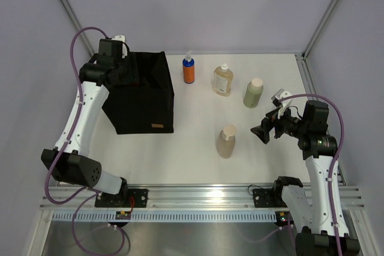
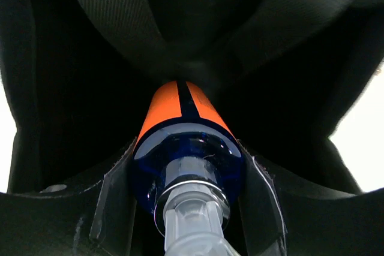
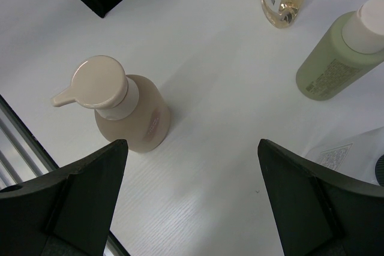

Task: Place the personal care products into the canvas bag

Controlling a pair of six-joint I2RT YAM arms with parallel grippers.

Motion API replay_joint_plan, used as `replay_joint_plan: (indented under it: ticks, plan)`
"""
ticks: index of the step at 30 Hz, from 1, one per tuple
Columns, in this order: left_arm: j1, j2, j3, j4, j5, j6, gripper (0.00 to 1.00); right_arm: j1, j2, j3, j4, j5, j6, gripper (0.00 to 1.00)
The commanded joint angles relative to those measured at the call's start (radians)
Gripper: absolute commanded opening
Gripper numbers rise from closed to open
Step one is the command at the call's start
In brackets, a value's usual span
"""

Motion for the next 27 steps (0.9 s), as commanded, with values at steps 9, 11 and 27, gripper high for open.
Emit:
replay_joint_plan:
  ticks: [9, 11, 27]
  plan:
    - [0.023, -0.014, -0.057, 0.354, 0.110, 0.076, 0.00, 0.000, 0.015, -0.003, 0.001, 0.012, -0.018, 1.00]
    - [0.040, 0.012, -0.058, 0.346, 0.113, 0.082, 0.00, 0.000, 0.015, -0.003, 0.001, 0.010, -0.018, 0.99]
    - [0.065, 0.033, -0.112, 0.400, 0.133, 0.076, 0.99, 0.000, 0.029, -0.006, -0.004, 0.017, -0.024, 0.99]
